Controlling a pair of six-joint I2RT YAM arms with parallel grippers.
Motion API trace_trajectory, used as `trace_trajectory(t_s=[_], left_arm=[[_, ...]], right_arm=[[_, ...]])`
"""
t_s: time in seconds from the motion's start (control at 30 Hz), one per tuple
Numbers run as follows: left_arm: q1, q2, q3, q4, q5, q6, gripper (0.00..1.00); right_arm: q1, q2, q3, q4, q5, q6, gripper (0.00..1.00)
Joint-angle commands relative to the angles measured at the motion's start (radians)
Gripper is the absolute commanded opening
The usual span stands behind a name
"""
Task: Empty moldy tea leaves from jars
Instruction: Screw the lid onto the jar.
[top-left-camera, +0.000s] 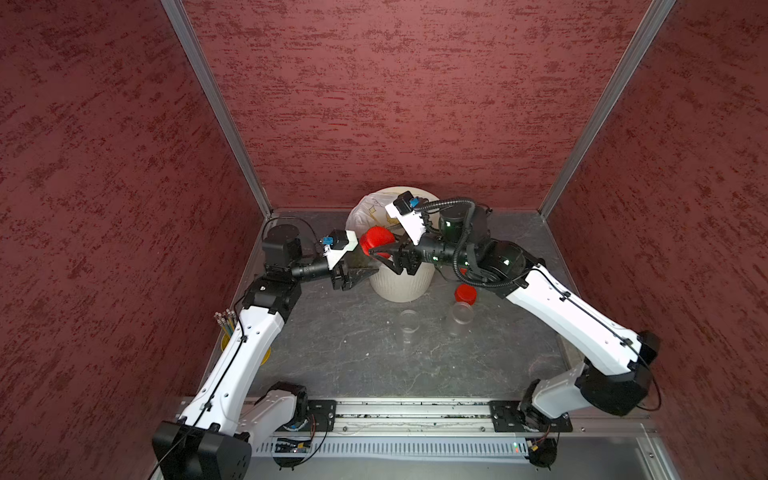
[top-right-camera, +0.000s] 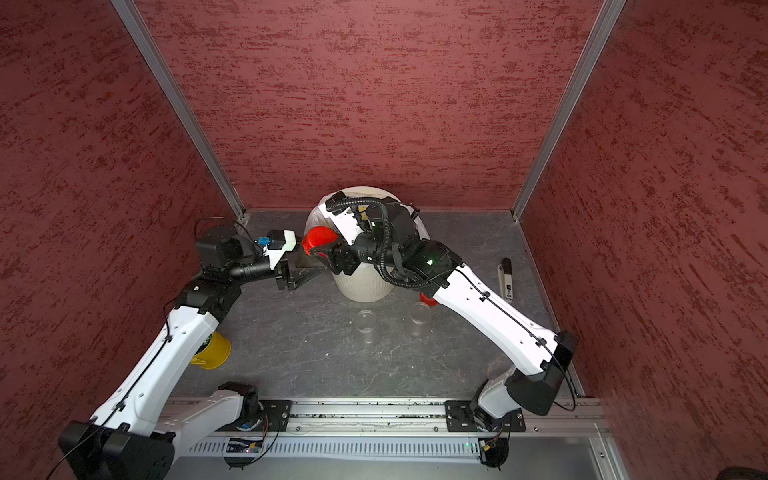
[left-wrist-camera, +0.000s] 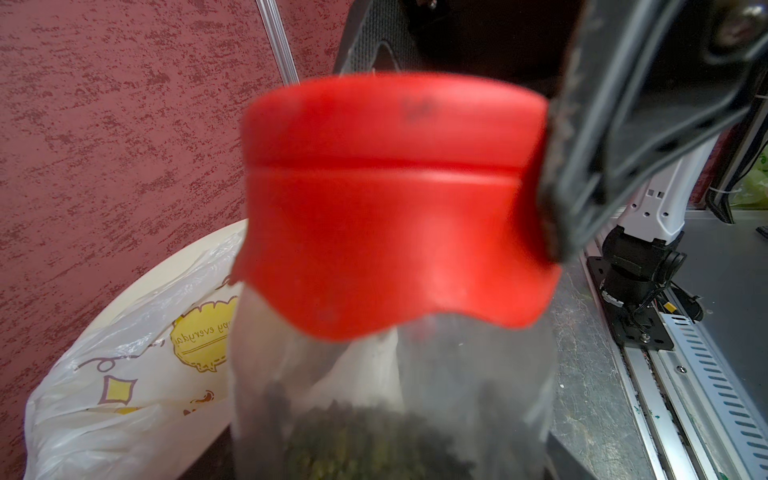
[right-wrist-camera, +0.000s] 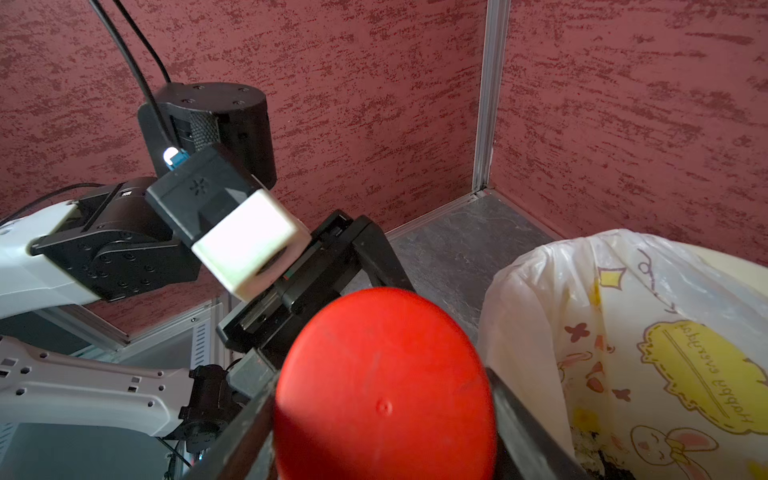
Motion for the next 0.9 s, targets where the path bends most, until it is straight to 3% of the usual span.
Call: trace_trajectory(t_s=[0.0,0.23,0.43,0.6,0.73,0.87], left_arm=[[0.003,-0.001,0.001,0.011,0.012,-0.003,0.64],[0.004,-0.003,0.002,0.009,0.025,-0.006,0.64],[0.003,-0.001,0.004,-0.001,0.040,-0.002,0.64],[0.003,0.002,0.006,-0.004,0.050,0.000,0.64],[0.003,0.005,0.005,-0.003,0.057,-0.001,0.63],[0.003,0.003,0.011,-0.011,0.059,0.000,0.64]], right_arm=[[0.004,-0.001,0.004,0.010,-0.018,-0.057,0.50],[-0.020,0.006,0.030,-0.059,-0.108,-0.245,0.40],[-0.062,0.013,0.065,-0.122,-0.283,-0.469,0.38],[-0.091,0.094,0.211,-0.302,-0.386,-0.630,0.38],[-0.095,0.164,0.333,-0.444,-0.417,-0.757,0.44],[-0.095,0.180,0.362,-0.439,-0.433,-0.770,0.53]])
